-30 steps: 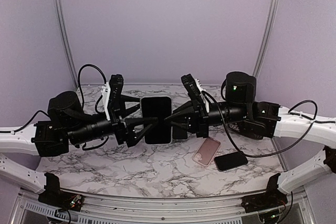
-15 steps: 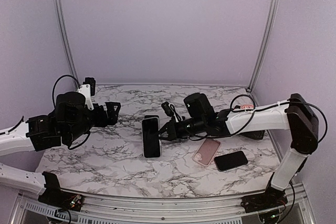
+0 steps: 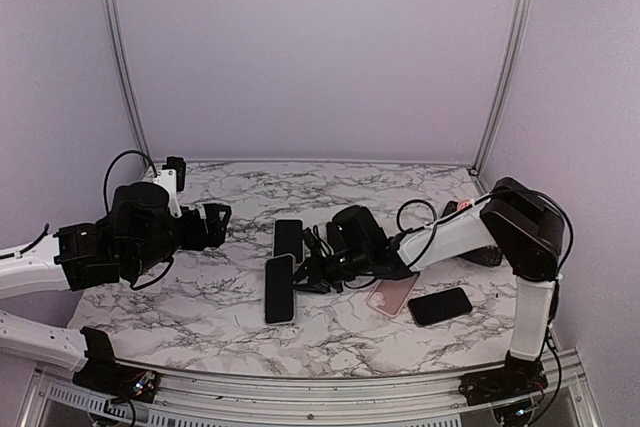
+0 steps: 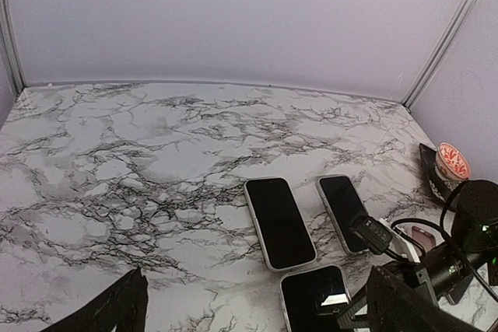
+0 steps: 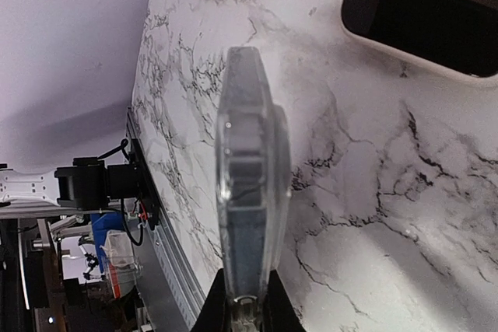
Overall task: Put the phone into the phone case
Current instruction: Place the phone with the phone case at the center of the board.
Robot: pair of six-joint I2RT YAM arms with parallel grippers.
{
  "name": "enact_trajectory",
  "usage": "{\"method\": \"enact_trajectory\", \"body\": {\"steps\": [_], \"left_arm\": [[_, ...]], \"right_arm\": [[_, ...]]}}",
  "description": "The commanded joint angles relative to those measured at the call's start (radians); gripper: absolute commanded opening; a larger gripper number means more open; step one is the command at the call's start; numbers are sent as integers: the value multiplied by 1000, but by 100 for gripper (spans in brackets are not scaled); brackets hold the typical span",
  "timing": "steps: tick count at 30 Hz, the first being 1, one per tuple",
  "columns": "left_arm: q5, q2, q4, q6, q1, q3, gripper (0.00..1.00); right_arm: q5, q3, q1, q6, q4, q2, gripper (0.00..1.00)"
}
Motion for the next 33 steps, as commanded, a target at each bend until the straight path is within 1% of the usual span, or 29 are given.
{"method": "enact_trajectory", "body": {"steps": [1, 5, 8, 10, 13, 15, 17, 20, 24, 28, 30, 32, 33], "left_arm": [[-3, 0, -5, 13, 10, -9, 99], [-1, 2, -4, 22, 14, -10, 99], [2, 2, -4, 21, 16, -9, 99], [2, 1, -3, 22, 18, -9, 99], [2, 5, -3, 27, 20, -8, 99], [2, 8, -3, 29, 22, -5, 99], [2, 12, -3, 27, 24, -6, 99], [3, 15, -4, 26, 24, -8, 99], [6, 18, -1, 25, 26, -13, 99], [8, 16, -1, 27, 27, -20, 99], [8, 17, -1, 28, 28, -21, 99], [8, 21, 0, 32, 30, -20, 99], [8, 25, 2, 34, 30, -20, 99]], "right_arm": [[-31, 18, 1, 21, 66, -1, 0], [-44, 24, -4, 30, 46, 47, 0], [-23, 5, -9, 52, 46, 57, 0], [2, 6, -13, 41, 8, 55, 7], [47, 33, -13, -14, -93, 54, 13], [69, 39, -13, -34, -135, 53, 20], [87, 36, -15, -41, -169, 51, 22], [115, 32, -16, -68, -202, 43, 28], [165, 82, -16, -131, -290, 41, 34], [234, 113, -16, -189, -420, 9, 45], [295, 161, -14, -249, -541, -14, 49], [411, 260, -5, -343, -719, -50, 49], [526, 311, -1, -391, -828, -76, 49]]}}
